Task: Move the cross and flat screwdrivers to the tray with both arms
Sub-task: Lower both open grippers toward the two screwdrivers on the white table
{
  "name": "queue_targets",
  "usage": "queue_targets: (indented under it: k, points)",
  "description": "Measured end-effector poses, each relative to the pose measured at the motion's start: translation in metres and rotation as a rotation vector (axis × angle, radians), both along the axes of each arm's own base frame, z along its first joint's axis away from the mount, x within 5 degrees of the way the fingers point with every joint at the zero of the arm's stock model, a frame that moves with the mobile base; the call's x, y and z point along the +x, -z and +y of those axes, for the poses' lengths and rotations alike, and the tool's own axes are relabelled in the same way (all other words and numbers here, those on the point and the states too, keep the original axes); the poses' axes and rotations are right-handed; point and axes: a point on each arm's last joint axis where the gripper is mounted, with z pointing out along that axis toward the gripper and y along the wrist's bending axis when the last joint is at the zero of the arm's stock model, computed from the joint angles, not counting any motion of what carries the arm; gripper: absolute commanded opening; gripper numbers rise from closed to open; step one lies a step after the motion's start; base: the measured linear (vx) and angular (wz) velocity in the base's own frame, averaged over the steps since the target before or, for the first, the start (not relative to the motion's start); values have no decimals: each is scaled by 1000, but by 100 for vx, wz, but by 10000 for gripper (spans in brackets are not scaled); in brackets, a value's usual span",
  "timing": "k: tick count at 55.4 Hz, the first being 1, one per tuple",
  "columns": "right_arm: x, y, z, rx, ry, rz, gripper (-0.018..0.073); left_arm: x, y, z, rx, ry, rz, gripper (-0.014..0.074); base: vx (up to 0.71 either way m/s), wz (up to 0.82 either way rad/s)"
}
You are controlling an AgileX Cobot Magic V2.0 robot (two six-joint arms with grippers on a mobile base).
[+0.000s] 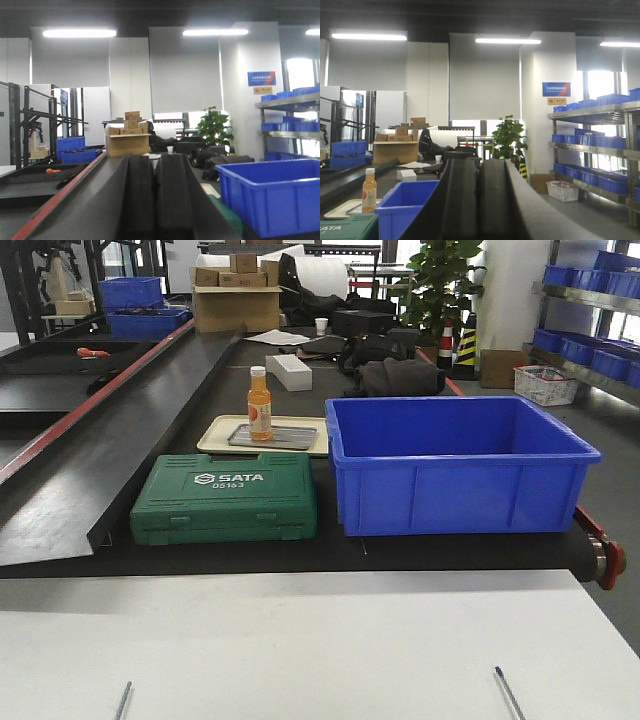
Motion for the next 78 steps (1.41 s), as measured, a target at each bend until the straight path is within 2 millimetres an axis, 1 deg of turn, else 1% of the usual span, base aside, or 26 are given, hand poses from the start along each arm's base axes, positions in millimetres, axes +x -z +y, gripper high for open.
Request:
queue_targets:
  k: [2,4,5,6,7,10,16,21,26,32,36,43,46,52,55,58,63,69,72,75,78]
  points:
    - [8,-13,-1,1,2,29,-8,8,-12,-1,21,-2,28,3,0,0]
    - [19,-23,-2,3,4,63,-8,18,-20,-3,39,-1,73,3,0,0]
    - [26,-25,-3,5,5,94,-8,25,-26,-4,46,0,93,3,0,0]
    - [30,-31,-3,6,5,99,-8,26,-30,-4,49,1,96,3,0,0]
    - [38,-32,-4,8,6,127,-8,36,-34,-6,54,4,131,3,0,0]
    - [54,-40,-6,10,7,169,-8,51,-45,-8,61,9,175,3,0,0]
    - [87,-40,-10,21,8,279,-8,84,-54,-12,71,16,262,3,0,0]
    - [102,-31,-11,29,10,357,-8,103,-53,-15,77,17,310,5,0,0]
    - [109,-23,-12,38,12,427,-1,116,-45,-16,83,18,364,10,0,0]
    - [109,-18,-12,37,15,476,43,124,-39,-17,86,18,394,40,0,0]
    - [109,-16,-13,38,17,499,109,125,-39,-17,86,18,398,72,0,0]
    - [108,-13,-13,41,19,533,299,125,-39,-17,87,18,399,167,0,0]
    - [108,-13,-13,43,19,537,410,125,-39,-17,87,18,399,227,0,0]
    - [108,-13,-13,43,19,536,582,125,-39,-17,87,18,399,340,0,0]
    - [108,-13,-13,42,18,531,642,125,-39,-17,87,18,399,395,0,0]
    - [109,-14,-13,41,18,520,680,125,-39,-17,87,18,399,444,0,0]
    - [109,-16,-12,51,14,496,692,125,-39,-17,87,18,399,482,0,0]
    - [112,-19,-13,77,8,505,667,125,-39,-17,87,18,399,486,0,0]
    - [119,-22,-13,62,13,567,652,125,-39,-17,87,18,399,486,0,0]
    - [131,-23,-15,32,17,656,633,125,-39,-17,87,18,399,486,0,0]
    - [150,-17,-16,-10,10,802,611,125,-39,-17,87,18,399,486,0,0]
